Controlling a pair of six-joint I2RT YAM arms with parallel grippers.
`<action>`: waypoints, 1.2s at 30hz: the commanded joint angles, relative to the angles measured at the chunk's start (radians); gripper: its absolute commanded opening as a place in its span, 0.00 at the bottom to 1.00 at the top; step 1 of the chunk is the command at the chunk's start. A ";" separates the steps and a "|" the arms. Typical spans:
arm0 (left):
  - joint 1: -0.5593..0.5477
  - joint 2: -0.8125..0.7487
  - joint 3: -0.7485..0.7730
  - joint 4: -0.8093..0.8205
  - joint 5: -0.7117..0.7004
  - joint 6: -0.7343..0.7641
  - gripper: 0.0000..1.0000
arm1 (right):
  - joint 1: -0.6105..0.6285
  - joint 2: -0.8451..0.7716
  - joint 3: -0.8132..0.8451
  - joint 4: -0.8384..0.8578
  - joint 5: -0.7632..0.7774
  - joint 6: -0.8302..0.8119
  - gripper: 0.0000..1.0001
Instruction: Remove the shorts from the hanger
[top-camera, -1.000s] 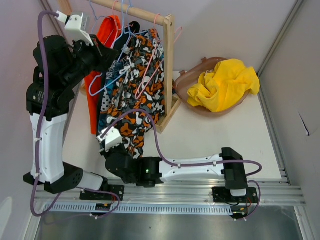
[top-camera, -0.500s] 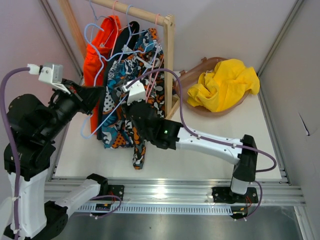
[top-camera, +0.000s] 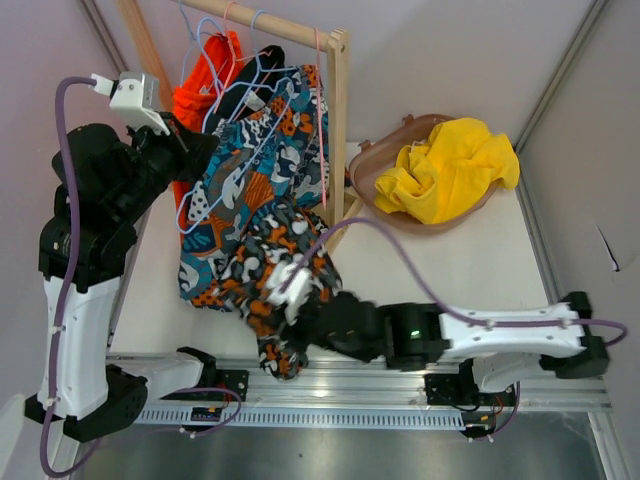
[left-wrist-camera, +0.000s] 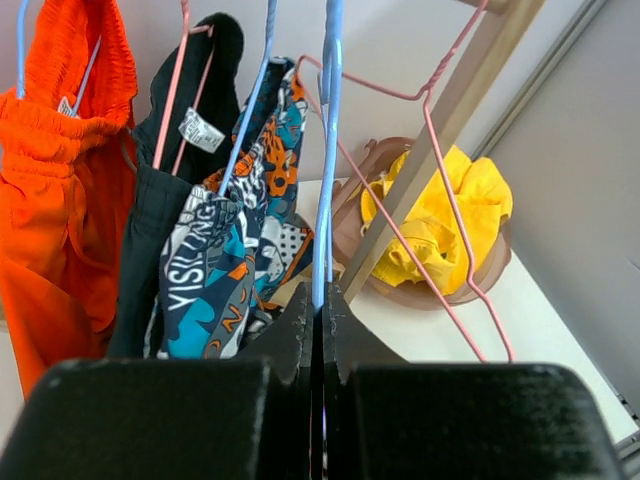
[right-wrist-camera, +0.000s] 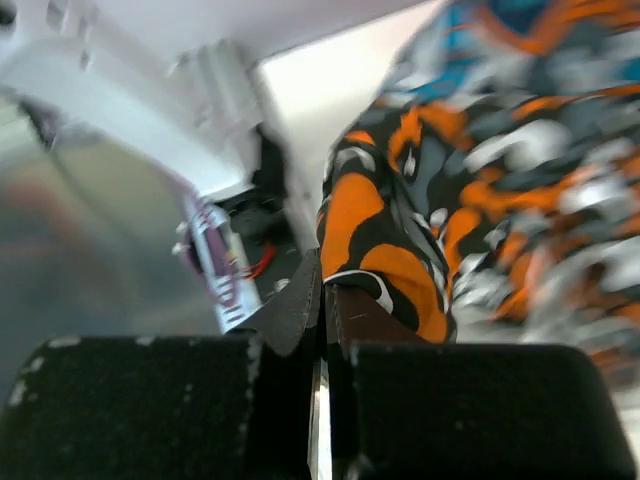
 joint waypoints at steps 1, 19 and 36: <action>0.000 -0.032 -0.006 0.042 -0.020 0.020 0.00 | -0.049 -0.274 0.018 0.051 0.192 -0.082 0.00; 0.000 -0.027 -0.105 0.120 -0.026 0.048 0.00 | -1.258 0.189 0.852 0.066 -0.260 -0.137 0.00; 0.000 0.051 -0.086 0.163 -0.002 0.069 0.00 | -1.462 0.562 1.030 0.221 -0.396 0.017 0.00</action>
